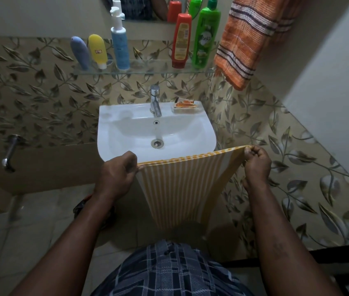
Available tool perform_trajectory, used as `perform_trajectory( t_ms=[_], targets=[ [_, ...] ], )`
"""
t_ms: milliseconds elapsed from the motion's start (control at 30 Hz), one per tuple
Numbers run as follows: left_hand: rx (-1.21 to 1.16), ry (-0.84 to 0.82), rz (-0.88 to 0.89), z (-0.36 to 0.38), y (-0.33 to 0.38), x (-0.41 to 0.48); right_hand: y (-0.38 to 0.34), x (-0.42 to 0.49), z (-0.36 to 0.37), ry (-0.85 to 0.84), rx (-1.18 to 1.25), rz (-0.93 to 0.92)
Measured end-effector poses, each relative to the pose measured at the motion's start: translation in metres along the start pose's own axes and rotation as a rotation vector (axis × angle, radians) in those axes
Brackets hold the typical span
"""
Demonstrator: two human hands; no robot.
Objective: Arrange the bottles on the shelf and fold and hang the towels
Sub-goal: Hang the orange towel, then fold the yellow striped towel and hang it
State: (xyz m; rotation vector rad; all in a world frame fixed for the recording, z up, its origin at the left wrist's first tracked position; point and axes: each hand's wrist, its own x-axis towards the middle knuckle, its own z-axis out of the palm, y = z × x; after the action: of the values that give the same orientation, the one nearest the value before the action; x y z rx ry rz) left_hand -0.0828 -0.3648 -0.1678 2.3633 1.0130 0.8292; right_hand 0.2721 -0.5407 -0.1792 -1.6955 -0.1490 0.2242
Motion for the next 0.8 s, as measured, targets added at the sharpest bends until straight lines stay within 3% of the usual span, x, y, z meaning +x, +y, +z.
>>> perform_trajectory(
  t_ms=[167,400,667,800],
  targets=[
    [0.041,-0.036,0.173,0.001,-0.004,0.001,0.003,0.002,-0.003,-0.009,-0.015,0.000],
    [0.093,-0.039,0.225,0.006,-0.012,0.002,-0.003,-0.002,-0.005,0.018,0.011,0.012],
    [0.009,-0.025,0.094,0.003,-0.002,0.005,-0.010,-0.004,-0.008,0.041,0.000,-0.036],
    [0.096,-0.078,0.124,0.001,-0.004,0.011,-0.006,-0.004,-0.009,0.039,-0.025,-0.041]
  ],
)
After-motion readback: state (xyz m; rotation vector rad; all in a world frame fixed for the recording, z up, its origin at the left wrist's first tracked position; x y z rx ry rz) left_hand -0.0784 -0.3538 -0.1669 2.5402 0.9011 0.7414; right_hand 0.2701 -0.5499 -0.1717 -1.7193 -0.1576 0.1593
